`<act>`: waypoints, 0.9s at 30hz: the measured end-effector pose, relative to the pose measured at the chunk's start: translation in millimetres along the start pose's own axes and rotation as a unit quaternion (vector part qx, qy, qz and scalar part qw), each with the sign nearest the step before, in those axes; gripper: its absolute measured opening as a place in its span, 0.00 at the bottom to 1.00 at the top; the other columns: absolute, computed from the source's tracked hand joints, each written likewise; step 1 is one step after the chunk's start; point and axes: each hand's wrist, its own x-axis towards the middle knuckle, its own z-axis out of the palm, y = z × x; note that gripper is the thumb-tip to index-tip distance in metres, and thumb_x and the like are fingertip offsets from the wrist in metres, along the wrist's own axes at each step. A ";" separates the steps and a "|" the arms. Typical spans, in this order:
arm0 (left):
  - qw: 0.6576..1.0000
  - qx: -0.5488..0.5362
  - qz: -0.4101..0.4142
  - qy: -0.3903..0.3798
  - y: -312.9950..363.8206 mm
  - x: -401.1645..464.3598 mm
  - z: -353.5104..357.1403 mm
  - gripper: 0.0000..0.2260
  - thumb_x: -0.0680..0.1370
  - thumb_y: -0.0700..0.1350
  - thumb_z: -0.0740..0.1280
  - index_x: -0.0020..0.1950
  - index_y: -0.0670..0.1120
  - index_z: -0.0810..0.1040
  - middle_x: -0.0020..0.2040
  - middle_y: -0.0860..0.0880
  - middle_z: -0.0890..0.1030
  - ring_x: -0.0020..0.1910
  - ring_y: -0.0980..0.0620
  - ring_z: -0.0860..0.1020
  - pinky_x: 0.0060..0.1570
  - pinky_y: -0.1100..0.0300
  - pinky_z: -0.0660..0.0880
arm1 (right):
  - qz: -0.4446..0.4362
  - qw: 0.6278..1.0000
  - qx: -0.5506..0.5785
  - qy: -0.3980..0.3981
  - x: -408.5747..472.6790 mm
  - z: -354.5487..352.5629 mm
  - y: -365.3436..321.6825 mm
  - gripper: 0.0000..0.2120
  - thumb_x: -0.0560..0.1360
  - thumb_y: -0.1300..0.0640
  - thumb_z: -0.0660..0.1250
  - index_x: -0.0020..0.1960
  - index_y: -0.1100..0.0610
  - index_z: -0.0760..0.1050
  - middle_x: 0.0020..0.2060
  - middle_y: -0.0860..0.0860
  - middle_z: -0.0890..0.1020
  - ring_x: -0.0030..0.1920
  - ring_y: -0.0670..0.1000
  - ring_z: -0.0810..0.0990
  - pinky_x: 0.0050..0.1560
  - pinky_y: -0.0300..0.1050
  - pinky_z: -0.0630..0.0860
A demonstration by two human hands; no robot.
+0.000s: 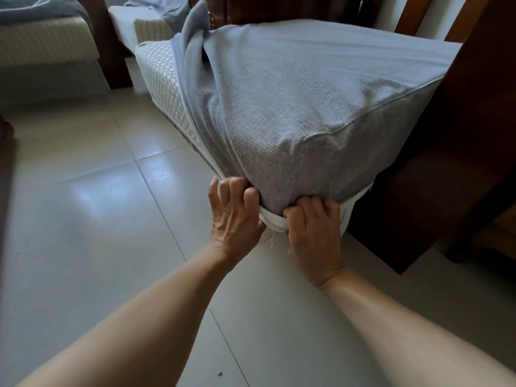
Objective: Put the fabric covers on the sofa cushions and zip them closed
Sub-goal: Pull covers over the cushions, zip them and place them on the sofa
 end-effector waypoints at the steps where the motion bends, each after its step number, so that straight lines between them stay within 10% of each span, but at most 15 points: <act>1: 1.000 -0.005 -0.002 0.010 1.2 2.4 2.4 0.18 0.66 0.42 0.70 0.46 0.44 0.62 0.47 0.46 0.63 0.48 0.44 0.65 0.58 0.42 0.64 | 0.006 1.000 0.003 0.007 0.7 1.4 1.0 0.13 0.68 0.69 0.66 0.43 0.57 0.64 0.36 0.57 0.75 0.41 0.55 0.69 0.46 0.50 0.64; 7: 0.998 -0.003 0.068 -0.002 4.8 51.5 10.0 0.19 0.70 0.53 0.70 0.44 0.45 0.62 0.43 0.44 0.69 0.45 0.46 0.65 0.49 0.52 0.62 | 0.059 0.998 -0.008 0.037 21.8 0.5 26.0 0.18 0.63 0.70 0.69 0.44 0.57 0.64 0.37 0.58 0.75 0.42 0.56 0.67 0.47 0.51 0.63; 14: 0.998 -0.013 0.040 -0.053 27.3 53.7 36.3 0.10 0.62 0.39 0.71 0.38 0.42 0.72 0.36 0.45 0.75 0.40 0.46 0.67 0.44 0.55 0.65 | 0.043 0.998 -0.034 -0.004 12.1 9.2 65.1 0.14 0.68 0.67 0.68 0.42 0.57 0.63 0.34 0.58 0.75 0.41 0.56 0.68 0.46 0.51 0.64; 27: 0.998 -0.030 0.042 -0.040 27.8 52.2 33.8 0.14 0.61 0.44 0.74 0.40 0.45 0.72 0.43 0.45 0.77 0.47 0.46 0.70 0.47 0.52 0.65 | 0.045 0.997 0.030 -0.049 8.8 -12.2 69.5 0.10 0.66 0.72 0.71 0.34 0.61 0.73 0.31 0.57 0.75 0.36 0.55 0.71 0.36 0.44 0.64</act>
